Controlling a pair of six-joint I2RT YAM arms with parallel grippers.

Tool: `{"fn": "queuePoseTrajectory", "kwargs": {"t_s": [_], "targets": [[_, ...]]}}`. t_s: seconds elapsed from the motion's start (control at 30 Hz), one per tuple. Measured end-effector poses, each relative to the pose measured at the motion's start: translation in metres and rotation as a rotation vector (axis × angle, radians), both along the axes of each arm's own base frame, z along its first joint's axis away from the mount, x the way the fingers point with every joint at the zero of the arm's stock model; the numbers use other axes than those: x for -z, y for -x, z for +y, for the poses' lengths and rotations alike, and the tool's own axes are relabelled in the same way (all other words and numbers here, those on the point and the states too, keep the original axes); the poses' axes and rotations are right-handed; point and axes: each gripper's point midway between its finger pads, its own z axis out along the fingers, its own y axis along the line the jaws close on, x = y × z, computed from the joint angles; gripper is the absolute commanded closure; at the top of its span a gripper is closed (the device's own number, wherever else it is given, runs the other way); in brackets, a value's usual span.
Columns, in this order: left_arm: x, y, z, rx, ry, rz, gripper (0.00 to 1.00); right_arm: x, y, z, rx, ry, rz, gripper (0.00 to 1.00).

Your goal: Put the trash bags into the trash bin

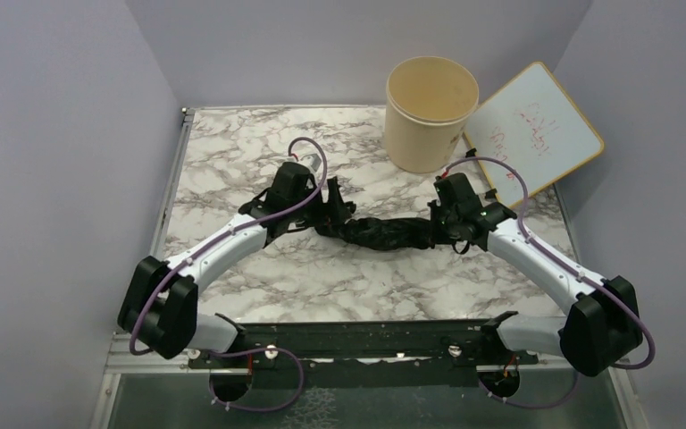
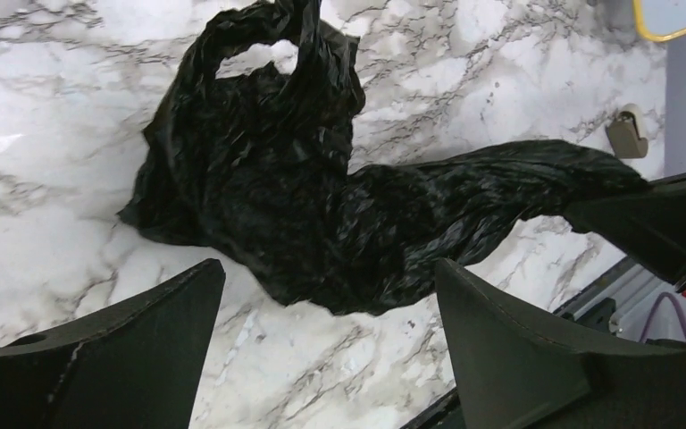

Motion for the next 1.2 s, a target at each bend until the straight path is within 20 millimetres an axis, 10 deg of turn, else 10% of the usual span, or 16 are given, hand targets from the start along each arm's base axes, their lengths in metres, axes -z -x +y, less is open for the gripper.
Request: {"fn": "queuePoseTrajectory", "kwargs": {"t_s": [0.17, 0.3, 0.53, 0.93, 1.1, 1.2], "targets": [[0.018, -0.007, -0.017, 0.036, 0.042, 0.039, 0.21, 0.004, 0.004, 0.007, -0.023, -0.027, 0.030, 0.99], [0.052, -0.001, -0.024, 0.096, 0.019, 0.118, 0.60, 0.003, 0.006, 0.015, -0.039, -0.069, 0.038, 0.99], [0.085, 0.021, -0.017, 0.111, -0.038, 0.197, 1.00, 0.003, 0.007, 0.021, -0.037, -0.106, 0.049, 0.99], [-0.001, 0.016, 0.023, -0.085, -0.014, -0.072, 1.00, 0.019, 0.004, 0.015, 0.075, -0.081, 0.099, 0.97], [0.007, 0.032, 0.043, -0.159, -0.017, -0.062, 1.00, 0.027, 0.004, 0.022, 0.073, -0.106, 0.127, 0.94], [0.019, 0.038, 0.052, -0.197, -0.042, -0.029, 1.00, 0.027, 0.003, 0.021, 0.077, -0.101, 0.122, 0.69]]}}
